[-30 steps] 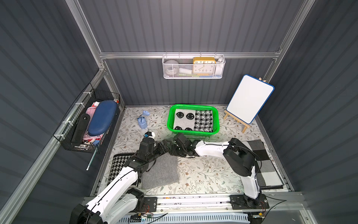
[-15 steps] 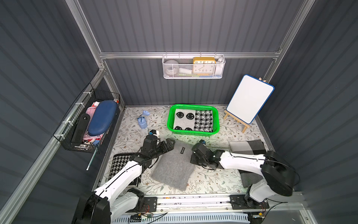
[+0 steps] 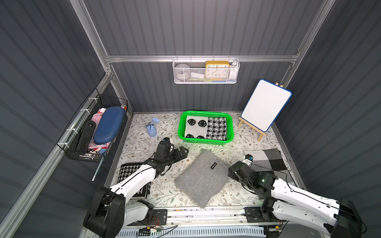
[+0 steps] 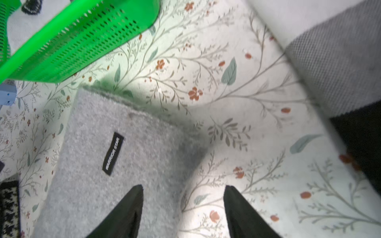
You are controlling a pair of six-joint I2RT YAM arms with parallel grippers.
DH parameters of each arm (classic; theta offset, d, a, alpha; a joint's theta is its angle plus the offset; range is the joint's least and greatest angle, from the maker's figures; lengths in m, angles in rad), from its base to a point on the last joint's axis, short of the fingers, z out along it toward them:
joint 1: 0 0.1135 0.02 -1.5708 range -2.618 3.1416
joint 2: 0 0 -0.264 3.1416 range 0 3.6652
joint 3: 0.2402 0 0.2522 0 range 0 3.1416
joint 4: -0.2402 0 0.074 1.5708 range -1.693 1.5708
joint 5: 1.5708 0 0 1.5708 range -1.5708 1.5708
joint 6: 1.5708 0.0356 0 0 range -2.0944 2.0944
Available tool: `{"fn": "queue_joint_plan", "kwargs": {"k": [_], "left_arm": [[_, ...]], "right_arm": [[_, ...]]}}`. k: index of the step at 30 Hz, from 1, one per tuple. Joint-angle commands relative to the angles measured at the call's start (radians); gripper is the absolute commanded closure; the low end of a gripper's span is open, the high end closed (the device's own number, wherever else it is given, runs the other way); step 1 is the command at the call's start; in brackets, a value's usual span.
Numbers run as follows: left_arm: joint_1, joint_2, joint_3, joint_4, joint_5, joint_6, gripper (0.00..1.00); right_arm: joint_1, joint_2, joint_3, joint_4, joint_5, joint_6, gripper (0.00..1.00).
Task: Put the folded scarf in the basket
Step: Adjust the scarf at the center of the board.
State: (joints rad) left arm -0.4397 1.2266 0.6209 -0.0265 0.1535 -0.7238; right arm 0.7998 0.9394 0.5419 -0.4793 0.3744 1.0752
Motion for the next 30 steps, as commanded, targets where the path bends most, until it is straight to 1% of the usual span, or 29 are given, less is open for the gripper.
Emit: {"fn": "queue_joint_plan", "kwargs": {"k": [1,3,6,8,12,15,20,25,30], "left_arm": [[-0.003,-0.039,0.003,-0.115,0.039,0.016,0.01],[-0.004,-0.055,-0.005,-0.117,0.044,0.015,0.01],[-0.004,-0.073,-0.034,-0.163,0.109,-0.002,0.01],[-0.005,-0.081,-0.056,-0.186,0.139,-0.017,0.01],[-0.004,-0.091,-0.095,-0.207,0.196,-0.032,0.01],[-0.004,-0.118,-0.121,-0.221,0.221,-0.04,0.01],[-0.004,-0.164,-0.141,-0.305,0.206,-0.052,0.01],[-0.004,-0.209,-0.139,-0.394,0.14,-0.083,0.01],[-0.004,-0.224,-0.147,-0.418,0.166,-0.106,0.01]], "right_arm": [[-0.082,0.084,0.068,0.065,-0.078,-0.161,0.35],[-0.096,0.152,0.121,0.079,-0.094,-0.208,0.35],[-0.103,0.256,0.194,0.087,-0.109,-0.252,0.37],[-0.104,0.341,0.236,0.089,-0.139,-0.27,0.39],[-0.105,0.453,0.285,0.097,-0.212,-0.285,0.4],[-0.104,0.519,0.302,0.104,-0.244,-0.294,0.41],[-0.104,0.566,0.306,0.109,-0.255,-0.291,0.41],[-0.104,0.578,0.296,0.119,-0.249,-0.293,0.41],[-0.104,0.579,0.283,0.108,-0.212,-0.285,0.41]]}}
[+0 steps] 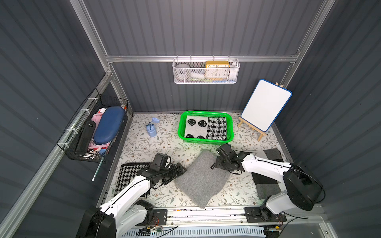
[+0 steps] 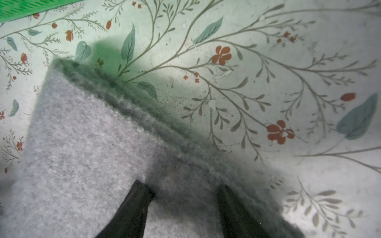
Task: Put the folded scarf in the basket
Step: Adjust the scarf at the center of the board.
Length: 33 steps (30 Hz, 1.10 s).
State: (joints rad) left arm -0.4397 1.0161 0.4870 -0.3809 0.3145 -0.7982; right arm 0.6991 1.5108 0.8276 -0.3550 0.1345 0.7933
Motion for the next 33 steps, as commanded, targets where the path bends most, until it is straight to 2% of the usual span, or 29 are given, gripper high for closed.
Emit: {"fn": "queue_joint_plan", "kwargs": {"k": [1,9,17,24,29,33], "left_arm": [[-0.004,-0.013,-0.015,-0.065,0.014,-0.033,0.01],[-0.005,-0.014,-0.045,-0.054,0.087,-0.033,0.01],[-0.005,-0.005,-0.068,-0.04,0.086,-0.046,0.05],[-0.005,0.021,-0.096,0.158,0.174,-0.092,0.46],[-0.005,0.13,-0.044,0.283,0.117,-0.072,0.49],[-0.004,0.318,0.073,0.288,0.036,-0.041,0.47]], "right_arm": [[-0.004,0.004,-0.005,-0.02,0.034,0.002,0.41],[-0.004,-0.001,-0.046,0.004,0.038,0.024,0.42],[-0.003,-0.001,-0.054,0.002,0.028,0.031,0.43],[-0.003,-0.016,-0.076,-0.002,0.009,0.055,0.44],[-0.001,-0.058,-0.131,-0.006,-0.003,0.092,0.44],[0.035,-0.125,-0.194,-0.006,-0.015,0.156,0.44]]}}
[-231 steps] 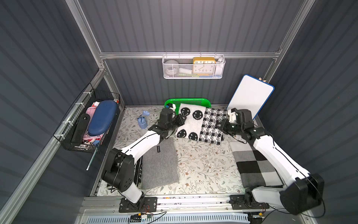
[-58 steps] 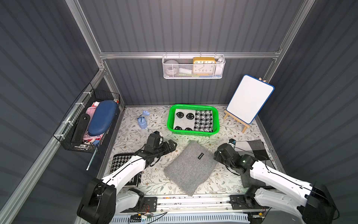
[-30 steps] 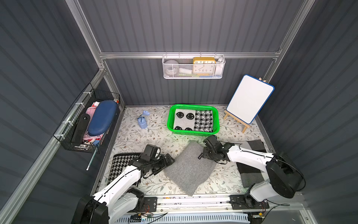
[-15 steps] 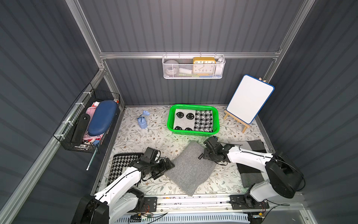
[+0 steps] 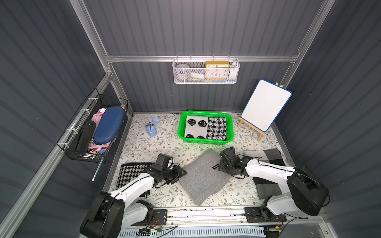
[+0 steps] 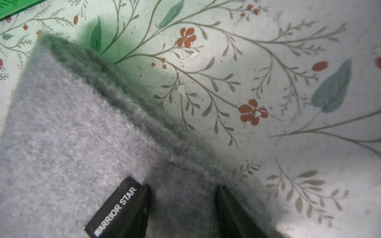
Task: Put the folded scarf in the basket
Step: Adjust the scarf at the center of the board.
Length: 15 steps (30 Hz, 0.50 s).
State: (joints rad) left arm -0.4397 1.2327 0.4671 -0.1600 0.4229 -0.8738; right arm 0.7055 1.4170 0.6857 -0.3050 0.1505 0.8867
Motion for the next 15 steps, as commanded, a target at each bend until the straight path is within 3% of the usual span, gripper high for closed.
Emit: {"fn": "queue_joint_plan", "kwargs": {"k": [1,4,9,15], "left_arm": [[-0.003,0.151,0.131,0.063,-0.1,0.054,0.44],[0.006,0.253,0.226,0.056,-0.167,0.095,0.37],[0.053,0.229,0.278,0.065,-0.207,0.103,0.03],[0.073,0.087,0.251,0.023,-0.232,0.114,0.01]], "right_arm": [[0.052,-0.051,-0.067,-0.055,-0.038,0.086,0.44],[0.162,-0.1,-0.074,-0.081,0.007,0.133,0.44],[0.228,-0.178,-0.061,-0.203,0.08,0.181,0.42],[0.204,-0.301,-0.097,-0.173,0.197,0.121,0.36]]}}
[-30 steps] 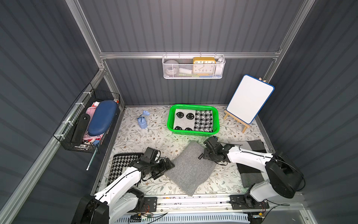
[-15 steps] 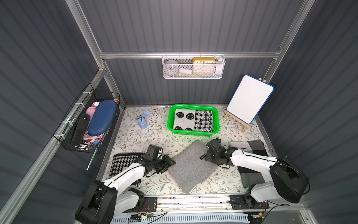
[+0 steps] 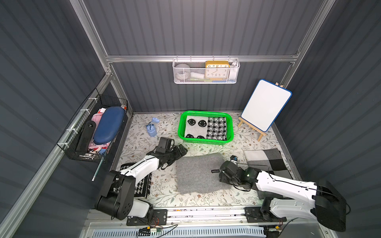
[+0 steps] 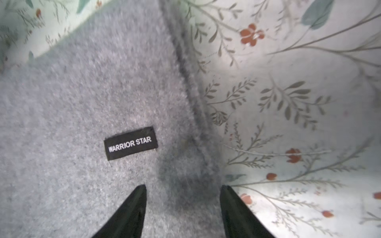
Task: Put the folded scarf in the basket
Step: Adjust the scarf at the center of the board, then pick up the scarf at the center of the board.
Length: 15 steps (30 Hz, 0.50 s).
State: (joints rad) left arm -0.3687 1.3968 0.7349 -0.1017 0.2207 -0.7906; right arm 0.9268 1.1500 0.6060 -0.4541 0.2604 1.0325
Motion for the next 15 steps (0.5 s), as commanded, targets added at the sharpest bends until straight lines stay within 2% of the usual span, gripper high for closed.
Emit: {"fn": "queue_joint_plan", "kwargs": {"k": [1,6,9,15], "left_arm": [[0.002,-0.104,-0.03,-0.048,-0.032,0.029,0.01],[0.002,-0.22,-0.115,-0.079,0.005,0.036,0.01],[0.002,-0.276,-0.149,-0.128,0.014,0.04,0.01],[0.002,-0.334,-0.206,-0.146,0.04,0.071,0.01]], "right_arm": [[-0.045,-0.044,-0.019,-0.008,0.072,-0.05,0.35],[-0.238,-0.051,-0.042,0.138,-0.158,-0.145,0.32],[-0.306,-0.016,-0.046,0.224,-0.277,-0.171,0.28],[-0.373,0.121,-0.038,0.282,-0.371,-0.184,0.27]]}}
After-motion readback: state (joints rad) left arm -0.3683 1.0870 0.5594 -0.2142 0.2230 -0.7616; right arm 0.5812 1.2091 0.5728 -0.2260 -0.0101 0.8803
